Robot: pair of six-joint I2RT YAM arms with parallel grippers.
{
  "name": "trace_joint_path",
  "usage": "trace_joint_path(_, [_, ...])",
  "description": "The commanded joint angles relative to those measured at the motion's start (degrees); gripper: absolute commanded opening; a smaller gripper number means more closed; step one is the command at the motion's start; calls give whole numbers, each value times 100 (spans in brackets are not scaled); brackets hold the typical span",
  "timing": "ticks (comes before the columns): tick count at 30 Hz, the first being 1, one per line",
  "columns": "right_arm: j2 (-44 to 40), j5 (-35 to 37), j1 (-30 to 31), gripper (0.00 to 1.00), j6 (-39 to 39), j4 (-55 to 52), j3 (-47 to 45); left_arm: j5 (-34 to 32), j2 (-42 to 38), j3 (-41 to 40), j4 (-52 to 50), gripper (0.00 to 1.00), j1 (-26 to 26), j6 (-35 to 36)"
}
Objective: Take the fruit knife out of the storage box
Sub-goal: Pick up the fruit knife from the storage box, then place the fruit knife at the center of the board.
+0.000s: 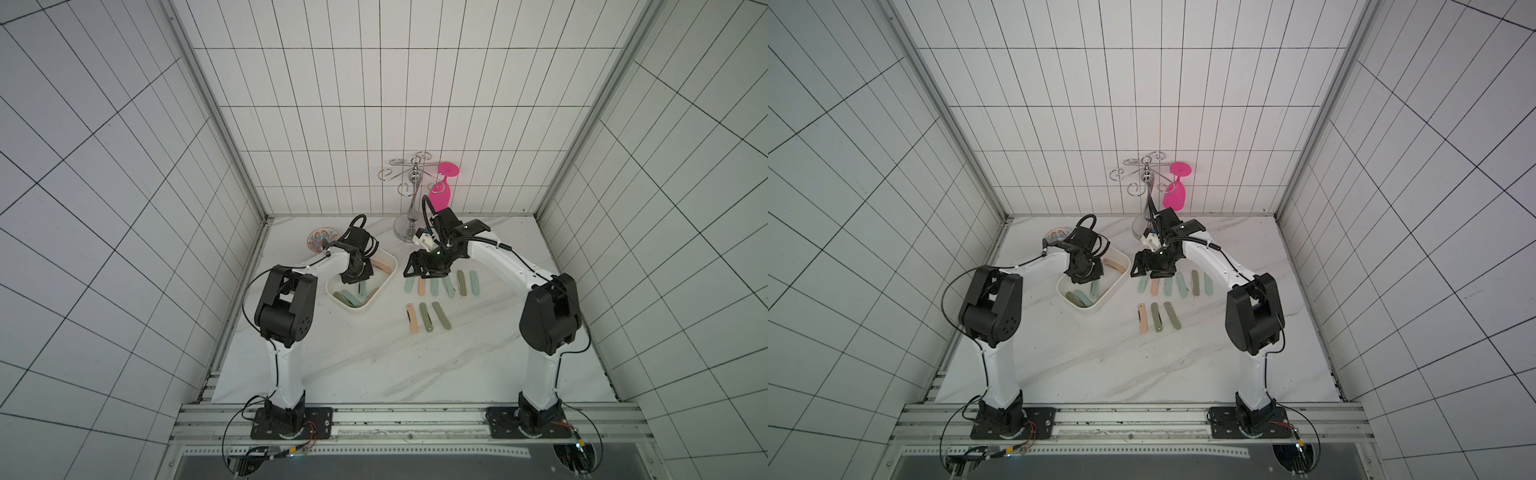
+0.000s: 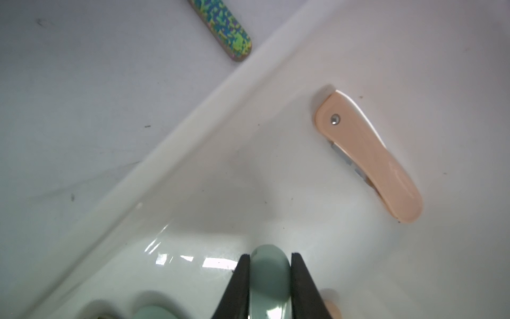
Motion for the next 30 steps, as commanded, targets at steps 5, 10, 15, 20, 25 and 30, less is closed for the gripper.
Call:
trace_joint_path(5, [183,-127,158,64,44,191,323,184,-616,-23,46,0,115,-104])
trace_joint_path(10, [279,-309,295,59,101,390,459,442,-937,-56,88,1,146,-212])
trace_joint_path(15, [419,-569,462,55,249,654,590,977,-1301,-285,396,1,146,-523])
trace_joint_path(20, [538,-731,579,53,430,917,623,1344,-1646,-545,739,0,148,-811])
trace_joint_path(25, [651,-941,621,52,700,1420,629,1555,-1881,-687,938,1,146,-960])
trace_joint_path(30, [706,-1049,697,51,832,1616,647,1667,-1951,-834,1055,1,142,-1069])
